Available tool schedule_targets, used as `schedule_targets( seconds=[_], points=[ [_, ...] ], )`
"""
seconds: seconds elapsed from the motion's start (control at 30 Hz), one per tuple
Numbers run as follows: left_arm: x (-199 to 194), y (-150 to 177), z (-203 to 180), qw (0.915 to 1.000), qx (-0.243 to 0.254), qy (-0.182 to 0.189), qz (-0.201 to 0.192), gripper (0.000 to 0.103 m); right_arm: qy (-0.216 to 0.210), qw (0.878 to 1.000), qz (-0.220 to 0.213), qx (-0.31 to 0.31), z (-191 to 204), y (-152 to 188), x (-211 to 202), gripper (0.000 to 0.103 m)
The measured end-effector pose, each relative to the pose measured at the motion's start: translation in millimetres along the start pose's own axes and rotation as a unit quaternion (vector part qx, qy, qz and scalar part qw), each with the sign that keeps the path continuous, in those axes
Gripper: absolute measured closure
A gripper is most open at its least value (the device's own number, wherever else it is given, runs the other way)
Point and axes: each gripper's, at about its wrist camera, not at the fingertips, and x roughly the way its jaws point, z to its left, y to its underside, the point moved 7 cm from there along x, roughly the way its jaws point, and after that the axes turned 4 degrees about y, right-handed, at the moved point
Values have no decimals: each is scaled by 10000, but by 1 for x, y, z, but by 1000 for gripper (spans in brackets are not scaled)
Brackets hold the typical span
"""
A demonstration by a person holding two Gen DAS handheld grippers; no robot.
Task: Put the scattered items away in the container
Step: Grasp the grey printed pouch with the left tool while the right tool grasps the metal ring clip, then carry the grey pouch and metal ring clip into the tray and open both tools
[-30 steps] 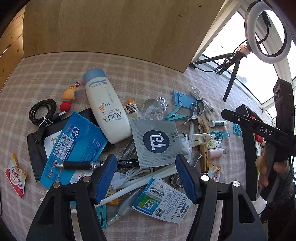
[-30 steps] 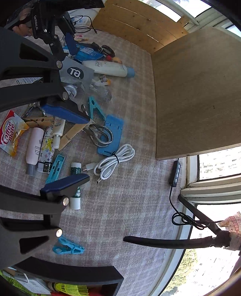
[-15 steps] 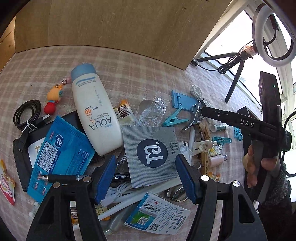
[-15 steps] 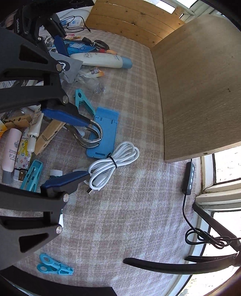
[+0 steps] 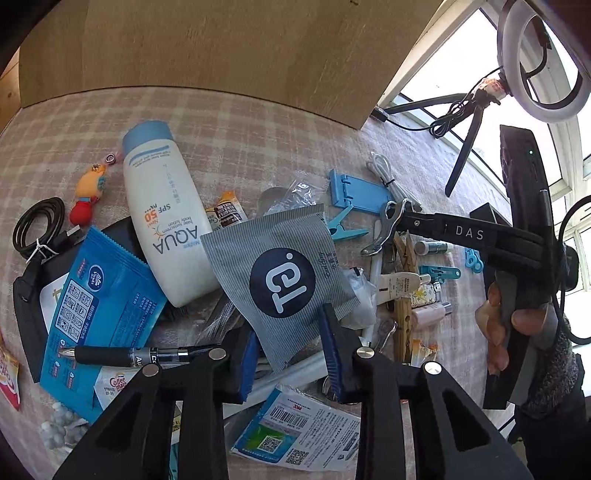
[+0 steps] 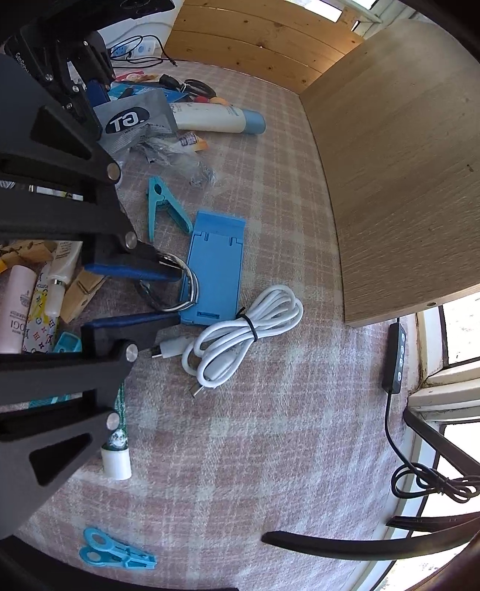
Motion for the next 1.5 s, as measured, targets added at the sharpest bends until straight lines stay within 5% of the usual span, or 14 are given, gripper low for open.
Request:
schedule_targets(
  seconds=[0.17, 1.0, 1.23, 1.5],
  points=[
    [-15, -2, 2, 9995, -64, 28, -309, 103, -113, 9997, -229, 21, 0, -2, -15, 98],
    [-87, 5, -60, 9941, 481, 30, -971, 103, -85, 9911, -1290, -306, -5, 16, -146, 98],
    [-91, 20, -100, 9927, 736, 146, -947, 103, 145, 9889, -1443, -334, -32, 43, -182, 98],
    [-68, 33, -175, 9886, 1214, 437, -773, 103, 526, 9865, -1552, 33, -108, 82, -225, 98]
  ],
)
